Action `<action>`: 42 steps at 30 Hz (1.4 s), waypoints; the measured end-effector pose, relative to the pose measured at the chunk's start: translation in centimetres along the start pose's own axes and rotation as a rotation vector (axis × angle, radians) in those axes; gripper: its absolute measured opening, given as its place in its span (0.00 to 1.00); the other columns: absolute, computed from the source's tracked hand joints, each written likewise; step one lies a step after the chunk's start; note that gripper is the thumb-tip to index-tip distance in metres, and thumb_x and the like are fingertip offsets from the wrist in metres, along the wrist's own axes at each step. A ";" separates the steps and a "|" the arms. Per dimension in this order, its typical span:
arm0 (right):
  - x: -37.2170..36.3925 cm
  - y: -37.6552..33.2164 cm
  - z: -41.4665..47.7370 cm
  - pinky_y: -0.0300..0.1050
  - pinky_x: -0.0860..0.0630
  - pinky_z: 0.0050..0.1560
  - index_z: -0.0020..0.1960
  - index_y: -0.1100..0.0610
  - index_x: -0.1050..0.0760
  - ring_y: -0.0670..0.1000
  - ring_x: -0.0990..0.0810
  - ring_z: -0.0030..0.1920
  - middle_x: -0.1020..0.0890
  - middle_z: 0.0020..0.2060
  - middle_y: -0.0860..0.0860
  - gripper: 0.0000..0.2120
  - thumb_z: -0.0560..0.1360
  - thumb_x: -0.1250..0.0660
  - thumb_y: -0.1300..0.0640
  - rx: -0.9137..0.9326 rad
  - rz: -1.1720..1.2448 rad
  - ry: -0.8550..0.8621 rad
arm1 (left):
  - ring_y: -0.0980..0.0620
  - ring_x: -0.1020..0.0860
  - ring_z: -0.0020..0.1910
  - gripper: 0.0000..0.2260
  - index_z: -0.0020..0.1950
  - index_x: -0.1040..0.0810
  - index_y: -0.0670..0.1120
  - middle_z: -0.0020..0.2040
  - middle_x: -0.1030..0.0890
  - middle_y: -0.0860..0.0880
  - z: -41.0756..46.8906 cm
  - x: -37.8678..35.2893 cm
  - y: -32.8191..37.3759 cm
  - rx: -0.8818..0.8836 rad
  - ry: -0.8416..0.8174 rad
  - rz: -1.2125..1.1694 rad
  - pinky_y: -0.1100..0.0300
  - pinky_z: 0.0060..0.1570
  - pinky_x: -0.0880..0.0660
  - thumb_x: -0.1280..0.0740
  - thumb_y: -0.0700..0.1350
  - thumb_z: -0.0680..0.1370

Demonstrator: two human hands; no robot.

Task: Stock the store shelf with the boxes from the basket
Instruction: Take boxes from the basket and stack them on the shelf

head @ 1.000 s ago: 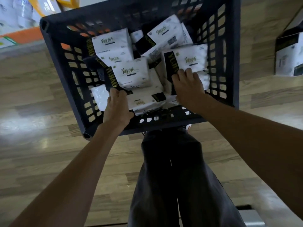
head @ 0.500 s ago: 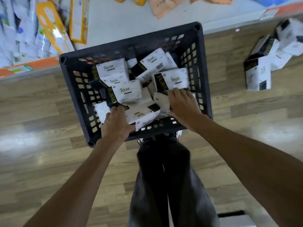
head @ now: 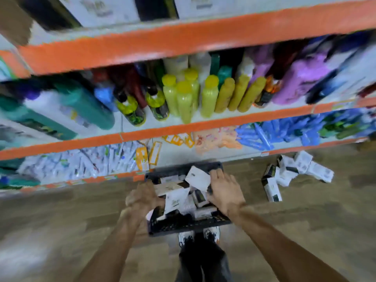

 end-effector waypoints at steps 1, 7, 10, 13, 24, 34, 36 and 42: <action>3.0 -0.8 -0.7 0.50 0.34 0.61 0.66 0.57 0.36 0.57 0.29 0.62 0.29 0.60 0.54 0.24 0.75 0.35 0.47 0.013 -0.014 0.027 | 0.45 0.24 0.60 0.34 0.71 0.35 0.44 0.64 0.27 0.44 -1.7 2.3 0.8 -0.013 -0.002 0.035 0.50 0.58 0.24 0.28 0.57 0.71; 20.0 -5.3 -4.1 0.49 0.32 0.62 0.69 0.60 0.37 0.56 0.29 0.64 0.28 0.63 0.55 0.29 0.75 0.34 0.46 0.087 -0.023 0.217 | 0.45 0.25 0.62 0.32 0.68 0.31 0.42 0.65 0.26 0.45 -10.6 14.9 4.4 -0.109 0.115 0.049 0.53 0.55 0.25 0.27 0.55 0.70; 27.4 -7.5 -5.6 0.50 0.28 0.53 0.63 0.59 0.34 0.57 0.26 0.59 0.26 0.57 0.55 0.26 0.74 0.33 0.44 0.146 -0.120 0.314 | 0.44 0.25 0.60 0.32 0.66 0.29 0.41 0.62 0.25 0.44 -13.8 19.9 5.3 -0.149 0.158 0.052 0.51 0.56 0.25 0.27 0.57 0.69; 33.5 -9.2 -7.0 0.49 0.29 0.47 0.59 0.59 0.32 0.58 0.25 0.55 0.25 0.54 0.55 0.24 0.73 0.33 0.43 0.208 -0.201 0.397 | 0.46 0.22 0.48 0.23 0.53 0.24 0.42 0.50 0.22 0.45 -16.5 24.3 5.8 -0.192 0.171 -0.010 0.52 0.44 0.26 0.24 0.55 0.67; 53.4 -13.1 -11.1 0.50 0.32 0.40 0.57 0.58 0.30 0.60 0.22 0.50 0.24 0.54 0.56 0.20 0.73 0.36 0.45 0.231 -0.300 0.738 | 0.63 0.20 0.34 0.12 0.35 0.18 0.52 0.34 0.18 0.61 -26.3 42.6 8.3 -0.405 0.403 -0.391 0.70 0.32 0.28 0.24 0.59 0.66; 55.8 -9.3 -5.1 0.53 0.26 0.42 0.70 0.53 0.39 0.62 0.23 0.50 0.31 0.63 0.52 0.23 0.76 0.38 0.60 0.268 0.061 0.748 | 0.55 0.20 0.32 0.13 0.35 0.22 0.49 0.31 0.18 0.52 -22.3 47.4 6.5 -0.369 0.564 -0.930 0.66 0.28 0.27 0.30 0.57 0.72; 53.6 -7.4 -2.5 0.57 0.25 0.56 0.72 0.53 0.39 0.61 0.25 0.60 0.32 0.67 0.52 0.22 0.79 0.42 0.61 0.311 0.272 0.644 | 0.46 0.20 0.39 0.16 0.35 0.22 0.46 0.36 0.19 0.47 -19.2 46.8 5.3 -0.271 0.568 -0.986 0.59 0.35 0.24 0.31 0.58 0.73; 47.8 -1.4 1.7 0.52 0.22 0.46 0.67 0.50 0.42 0.59 0.24 0.53 0.42 0.70 0.51 0.28 0.72 0.39 0.66 0.134 0.221 0.517 | 0.35 0.20 0.53 0.23 0.55 0.25 0.29 0.51 0.20 0.30 -15.0 44.8 3.7 -0.175 0.634 -1.016 0.42 0.56 0.23 0.38 0.51 0.80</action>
Point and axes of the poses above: each hand's wrist, its own z-axis towards the middle knuckle, its own x-axis out of the back of the hand, y = z × x, the point moved 8 cm from there along z, towards the middle knuckle
